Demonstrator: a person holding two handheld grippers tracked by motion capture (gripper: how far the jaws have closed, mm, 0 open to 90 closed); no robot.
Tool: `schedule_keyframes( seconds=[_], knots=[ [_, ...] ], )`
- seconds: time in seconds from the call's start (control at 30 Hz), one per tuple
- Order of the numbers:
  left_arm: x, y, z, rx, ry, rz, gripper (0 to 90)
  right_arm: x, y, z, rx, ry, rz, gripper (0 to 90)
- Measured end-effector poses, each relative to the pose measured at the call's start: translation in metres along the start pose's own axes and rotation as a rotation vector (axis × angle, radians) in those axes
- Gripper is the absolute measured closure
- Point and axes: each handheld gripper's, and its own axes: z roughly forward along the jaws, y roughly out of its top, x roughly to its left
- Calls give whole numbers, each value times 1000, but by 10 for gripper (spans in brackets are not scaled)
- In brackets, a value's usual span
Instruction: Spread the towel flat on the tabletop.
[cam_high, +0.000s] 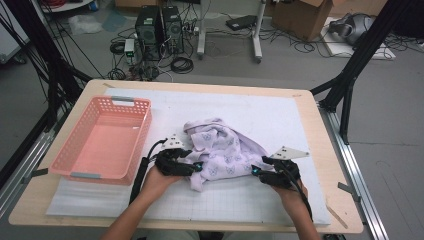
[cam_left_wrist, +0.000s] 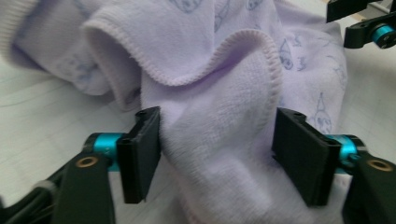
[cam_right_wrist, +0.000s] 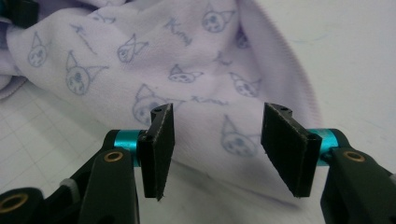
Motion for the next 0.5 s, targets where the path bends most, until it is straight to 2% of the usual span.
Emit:
schedule_keyframes(
  seconds=[0.07, 0.17, 0.2, 0.27, 0.33, 0.4, 0.5],
  knots=[
    [-1, 0, 7, 23, 17, 17, 408, 2, 1, 12, 28, 0, -3, 439],
    [-1, -1, 13, 44, 31, 47, 578, 4, -2, 27, 69, -18, 5, 460],
    [-2, -1, 13, 32, 34, 56, 665, 4, -1, 28, 64, -20, 4, 508],
    [-2, 1, 9, -1, 39, 80, 800, 5, 1, 25, 67, 11, -3, 686],
    [-3, 4, 3, -47, 55, 90, 815, 7, 2, 21, 71, 12, -21, 782],
    [-1, 9, -3, -94, 61, 90, 823, 6, 6, 16, 58, 15, -30, 801],
    [4, 20, -11, -152, 90, 80, 826, 3, 14, 5, -1, 19, -10, 799]
  ],
)
